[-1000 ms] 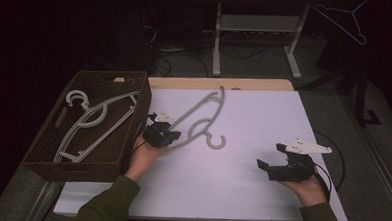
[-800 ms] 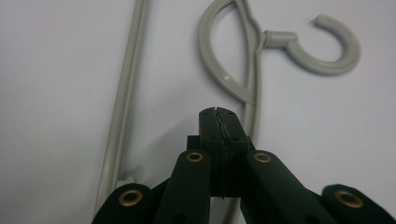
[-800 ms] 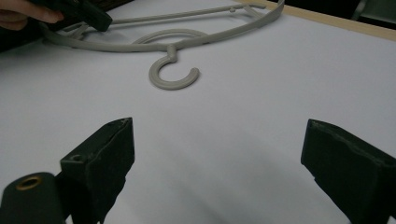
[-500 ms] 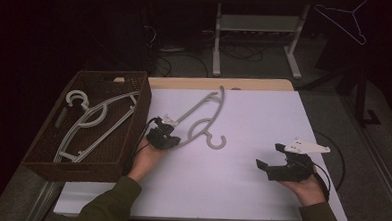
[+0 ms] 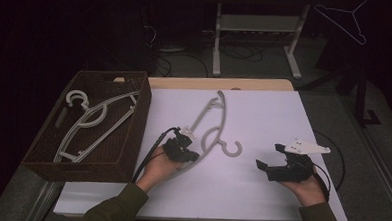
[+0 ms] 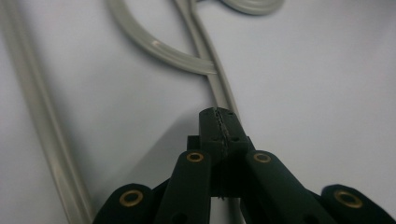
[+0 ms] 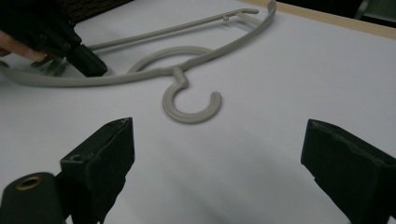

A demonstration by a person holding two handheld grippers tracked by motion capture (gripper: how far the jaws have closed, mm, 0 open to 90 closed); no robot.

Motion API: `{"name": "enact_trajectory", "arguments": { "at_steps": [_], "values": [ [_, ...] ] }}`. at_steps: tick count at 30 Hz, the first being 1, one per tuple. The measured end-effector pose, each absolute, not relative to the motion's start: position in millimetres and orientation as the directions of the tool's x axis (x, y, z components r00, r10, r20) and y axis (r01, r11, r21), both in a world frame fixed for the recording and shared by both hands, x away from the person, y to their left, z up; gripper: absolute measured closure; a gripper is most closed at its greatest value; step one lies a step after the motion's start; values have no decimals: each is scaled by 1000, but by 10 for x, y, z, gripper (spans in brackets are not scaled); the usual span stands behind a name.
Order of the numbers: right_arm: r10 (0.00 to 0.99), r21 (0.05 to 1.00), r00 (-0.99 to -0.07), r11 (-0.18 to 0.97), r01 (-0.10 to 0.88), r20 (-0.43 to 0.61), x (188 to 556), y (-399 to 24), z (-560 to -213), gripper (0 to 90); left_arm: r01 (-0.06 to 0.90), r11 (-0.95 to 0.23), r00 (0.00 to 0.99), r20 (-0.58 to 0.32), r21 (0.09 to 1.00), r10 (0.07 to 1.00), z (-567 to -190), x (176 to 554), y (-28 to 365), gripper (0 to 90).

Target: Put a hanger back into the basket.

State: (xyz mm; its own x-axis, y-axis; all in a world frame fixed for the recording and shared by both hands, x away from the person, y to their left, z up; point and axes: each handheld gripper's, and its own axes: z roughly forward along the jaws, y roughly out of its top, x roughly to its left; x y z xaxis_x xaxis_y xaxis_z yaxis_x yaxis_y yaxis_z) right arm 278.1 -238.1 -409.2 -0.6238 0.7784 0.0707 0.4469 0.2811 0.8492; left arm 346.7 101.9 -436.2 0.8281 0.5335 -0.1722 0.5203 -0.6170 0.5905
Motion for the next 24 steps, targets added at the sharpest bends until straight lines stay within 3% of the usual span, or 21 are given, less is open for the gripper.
{"name": "enact_trajectory", "arguments": {
  "at_steps": [6,13,24],
  "values": [
    [774,848,-630,286,447,71,2782,-2358,-4103,92,467,-666,874,-188,582,448,-4372,3285,793,900],
    [773,842,-627,275,464,94,2826,-2299,-4104,138,452,-632,872,-162,630,462,-4272,3307,913,900],
    [800,793,-585,268,547,133,3386,-1877,-4127,614,518,-579,801,-119,630,587,-4263,3368,1521,900]
  ]
}}
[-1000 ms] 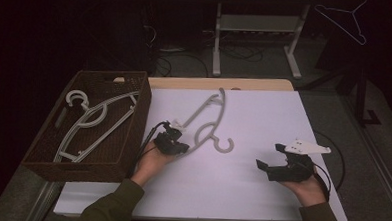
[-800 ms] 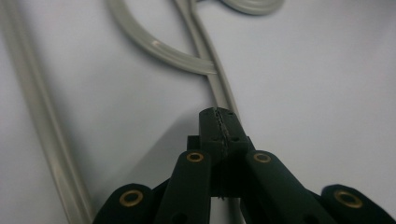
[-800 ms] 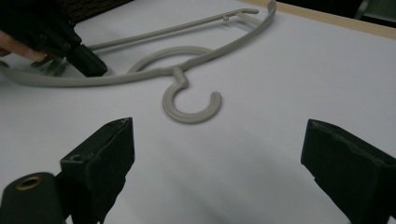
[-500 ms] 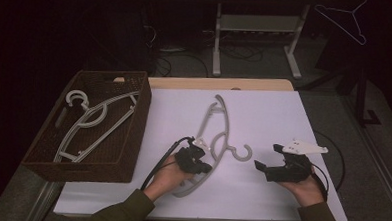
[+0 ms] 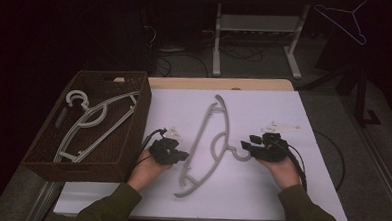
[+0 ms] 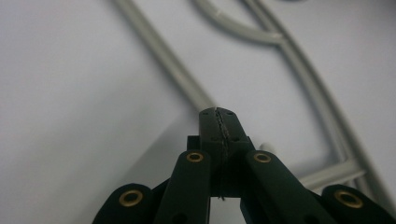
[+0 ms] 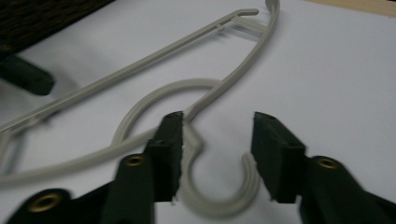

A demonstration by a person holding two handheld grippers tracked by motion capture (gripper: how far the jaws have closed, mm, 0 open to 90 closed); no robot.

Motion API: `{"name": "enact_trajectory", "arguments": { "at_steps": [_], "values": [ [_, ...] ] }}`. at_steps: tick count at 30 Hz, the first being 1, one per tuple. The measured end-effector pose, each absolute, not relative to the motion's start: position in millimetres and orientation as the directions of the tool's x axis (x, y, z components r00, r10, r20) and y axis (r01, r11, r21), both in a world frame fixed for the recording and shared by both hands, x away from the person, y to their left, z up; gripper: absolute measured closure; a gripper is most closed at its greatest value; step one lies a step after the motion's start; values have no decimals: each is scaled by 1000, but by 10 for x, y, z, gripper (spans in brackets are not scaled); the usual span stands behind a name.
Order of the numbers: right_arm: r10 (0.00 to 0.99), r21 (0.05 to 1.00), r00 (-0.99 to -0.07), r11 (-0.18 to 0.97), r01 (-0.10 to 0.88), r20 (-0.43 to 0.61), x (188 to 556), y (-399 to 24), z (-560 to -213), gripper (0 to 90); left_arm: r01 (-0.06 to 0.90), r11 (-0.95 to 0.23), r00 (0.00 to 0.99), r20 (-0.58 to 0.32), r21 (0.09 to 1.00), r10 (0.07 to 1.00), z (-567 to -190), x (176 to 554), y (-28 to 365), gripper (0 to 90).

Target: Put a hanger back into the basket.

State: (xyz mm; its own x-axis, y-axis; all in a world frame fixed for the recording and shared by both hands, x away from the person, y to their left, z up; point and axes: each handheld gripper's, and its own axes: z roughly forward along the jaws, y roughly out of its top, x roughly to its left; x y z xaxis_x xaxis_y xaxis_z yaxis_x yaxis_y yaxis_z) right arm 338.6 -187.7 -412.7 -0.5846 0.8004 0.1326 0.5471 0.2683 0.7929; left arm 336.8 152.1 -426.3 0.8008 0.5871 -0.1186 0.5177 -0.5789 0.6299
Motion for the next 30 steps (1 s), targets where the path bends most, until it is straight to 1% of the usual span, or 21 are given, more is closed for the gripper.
{"name": "enact_trajectory", "arguments": {
  "at_steps": [2,5,8,9,10,12,17,24,26,28,30],
  "values": [
    [810,779,-572,275,563,128,3551,-1771,-4166,690,521,-585,795,-104,622,597,-4288,3388,1560,900],
    [828,756,-547,277,593,126,3792,-1633,-4231,796,525,-579,791,-107,623,602,-4316,3422,1578,900],
    [848,737,-517,271,620,122,3993,-1537,-4303,873,528,-585,792,-109,616,600,-4344,3434,1553,900],
    [849,733,-513,269,625,126,4049,-1522,-4328,885,521,-593,797,-101,614,595,-4358,3442,1548,900],
    [852,724,-505,262,638,138,4097,-1497,-4353,894,526,-590,795,-105,613,598,-4369,3446,1539,900],
    [854,712,-504,273,646,129,4188,-1453,-4405,896,528,-585,796,-119,616,594,-4380,3452,1534,900],
    [874,700,-467,251,668,132,4310,-1400,-4456,896,535,-579,795,-134,615,592,-4384,3449,1516,900],
    [873,687,-470,263,677,129,4370,-1373,-4492,896,527,-591,810,-150,611,566,-4385,3426,1473,900],
    [872,690,-472,263,674,129,4372,-1361,-4503,897,521,-589,810,-141,618,569,-4382,3398,1434,900],
    [872,689,-470,258,677,135,4378,-1361,-4502,897,529,-577,814,-182,622,551,-4372,3392,1426,900],
    [869,690,-476,261,675,137,4385,-1352,-4505,897,518,-589,823,-174,620,541,-4365,3363,1389,900]
  ]
}}
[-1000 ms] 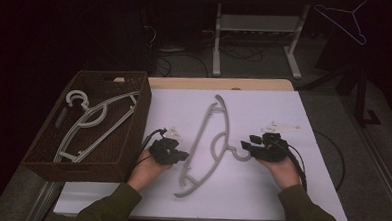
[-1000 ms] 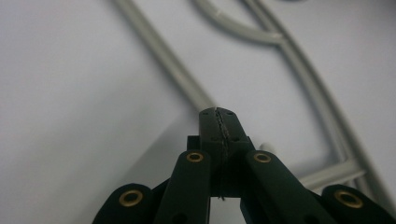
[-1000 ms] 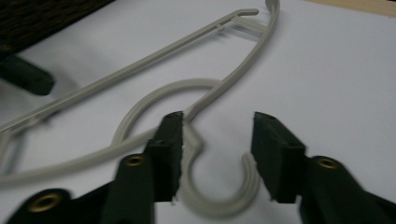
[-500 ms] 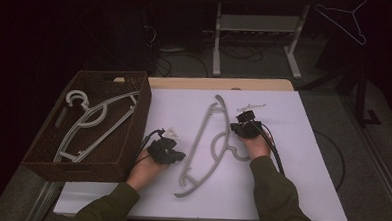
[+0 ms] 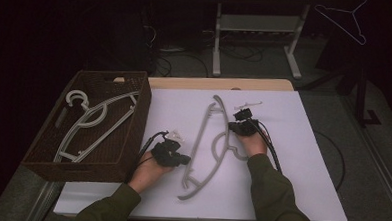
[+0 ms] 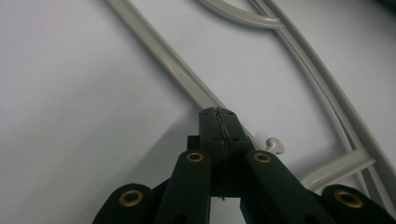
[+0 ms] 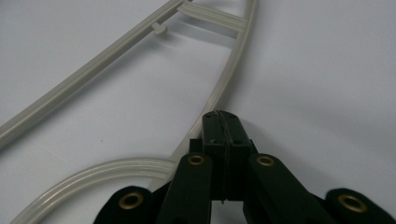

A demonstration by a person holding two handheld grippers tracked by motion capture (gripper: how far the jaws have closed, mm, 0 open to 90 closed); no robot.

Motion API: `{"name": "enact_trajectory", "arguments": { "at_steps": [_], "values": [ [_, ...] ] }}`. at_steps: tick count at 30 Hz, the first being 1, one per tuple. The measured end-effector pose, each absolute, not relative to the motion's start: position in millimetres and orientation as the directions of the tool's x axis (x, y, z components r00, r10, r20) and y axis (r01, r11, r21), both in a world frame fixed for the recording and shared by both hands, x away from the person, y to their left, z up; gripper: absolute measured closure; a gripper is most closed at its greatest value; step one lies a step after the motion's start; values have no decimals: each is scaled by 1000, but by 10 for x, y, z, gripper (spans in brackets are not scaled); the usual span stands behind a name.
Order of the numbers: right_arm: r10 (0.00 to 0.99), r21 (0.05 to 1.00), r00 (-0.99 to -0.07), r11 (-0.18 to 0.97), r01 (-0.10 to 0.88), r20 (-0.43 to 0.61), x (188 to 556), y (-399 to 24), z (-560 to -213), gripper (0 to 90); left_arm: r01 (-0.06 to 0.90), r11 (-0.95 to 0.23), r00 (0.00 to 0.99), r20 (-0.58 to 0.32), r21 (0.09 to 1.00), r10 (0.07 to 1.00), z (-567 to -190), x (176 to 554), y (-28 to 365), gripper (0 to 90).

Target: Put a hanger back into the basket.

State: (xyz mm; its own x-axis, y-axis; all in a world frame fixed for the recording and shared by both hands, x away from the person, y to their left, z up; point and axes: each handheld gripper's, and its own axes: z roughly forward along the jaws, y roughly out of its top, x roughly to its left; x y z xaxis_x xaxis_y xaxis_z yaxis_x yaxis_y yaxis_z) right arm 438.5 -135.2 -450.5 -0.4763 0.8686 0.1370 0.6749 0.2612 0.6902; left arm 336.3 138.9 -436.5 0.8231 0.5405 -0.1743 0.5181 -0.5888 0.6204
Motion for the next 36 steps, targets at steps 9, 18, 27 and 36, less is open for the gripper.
{"name": "enact_trajectory", "arguments": {
  "at_steps": [9,18,27,36],
  "values": [
    [850,673,-505,287,682,149,4462,-1241,-4473,898,498,-607,847,-195,620,495,-4370,3282,1271,900],
    [812,669,-556,315,673,178,4555,-1028,-4476,898,504,-578,845,-229,641,483,-4340,3270,1263,900],
    [798,700,-582,325,635,158,4438,-932,-4400,894,483,-589,848,-178,648,499,-4282,3320,1323,900],
    [710,712,-694,425,559,121,3816,-993,-4245,893,503,-554,800,-114,663,590,-4139,3705,1381,900]
  ]
}}
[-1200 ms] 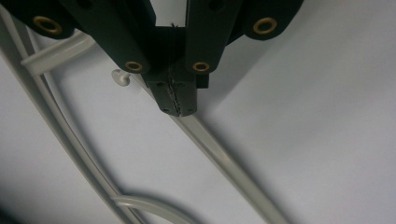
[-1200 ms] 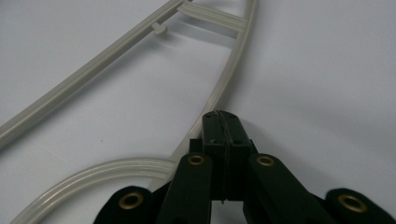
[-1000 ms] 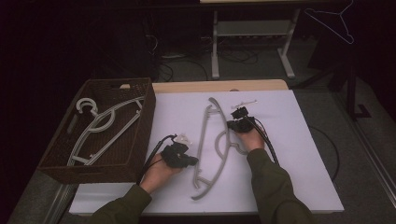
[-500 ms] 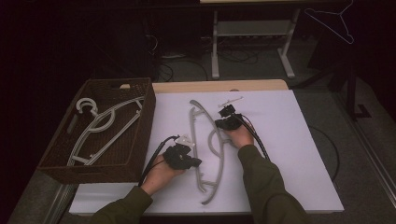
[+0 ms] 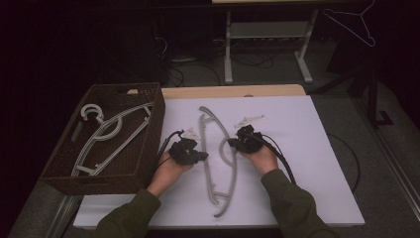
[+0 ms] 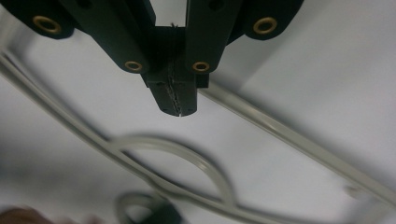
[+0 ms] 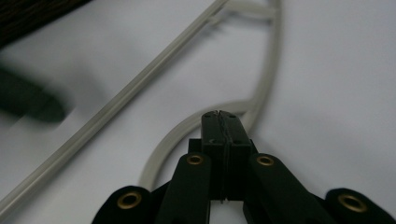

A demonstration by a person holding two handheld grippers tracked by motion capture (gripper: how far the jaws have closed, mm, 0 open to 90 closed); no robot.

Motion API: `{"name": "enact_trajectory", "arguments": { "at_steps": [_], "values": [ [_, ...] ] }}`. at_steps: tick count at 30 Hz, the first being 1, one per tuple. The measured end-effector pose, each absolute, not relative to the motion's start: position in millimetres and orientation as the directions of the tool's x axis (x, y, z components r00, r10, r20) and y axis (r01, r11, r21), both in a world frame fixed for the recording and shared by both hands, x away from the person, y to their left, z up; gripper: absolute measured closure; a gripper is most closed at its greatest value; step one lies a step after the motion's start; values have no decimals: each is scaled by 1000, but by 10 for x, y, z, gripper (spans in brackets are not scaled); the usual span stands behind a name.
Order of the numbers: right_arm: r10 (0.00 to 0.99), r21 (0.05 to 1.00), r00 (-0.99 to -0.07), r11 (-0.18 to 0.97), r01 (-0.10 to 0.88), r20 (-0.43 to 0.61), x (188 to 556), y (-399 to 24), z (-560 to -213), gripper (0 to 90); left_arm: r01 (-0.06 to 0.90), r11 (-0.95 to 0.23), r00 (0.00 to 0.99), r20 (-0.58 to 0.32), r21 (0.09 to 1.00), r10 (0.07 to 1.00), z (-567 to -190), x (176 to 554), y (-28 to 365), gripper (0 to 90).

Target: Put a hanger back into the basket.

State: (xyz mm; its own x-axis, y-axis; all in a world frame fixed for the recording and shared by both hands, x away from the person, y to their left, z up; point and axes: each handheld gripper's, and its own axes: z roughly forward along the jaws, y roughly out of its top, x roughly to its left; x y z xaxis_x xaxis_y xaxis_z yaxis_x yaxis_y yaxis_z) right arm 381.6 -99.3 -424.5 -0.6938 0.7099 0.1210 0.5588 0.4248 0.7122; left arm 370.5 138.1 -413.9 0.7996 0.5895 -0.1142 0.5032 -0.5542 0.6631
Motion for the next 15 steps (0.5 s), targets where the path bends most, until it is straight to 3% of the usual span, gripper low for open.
{"name": "enact_trajectory", "arguments": {
  "at_steps": [5,15],
  "values": [
    [647,696,-752,482,532,127,3473,-977,-4201,893,534,-512,755,-107,673,647,-4159,4016,1317,900],
    [556,638,-823,593,492,118,3023,-868,-4285,895,535,-539,733,-40,650,679,-4213,4410,1156,900]
  ]
}}
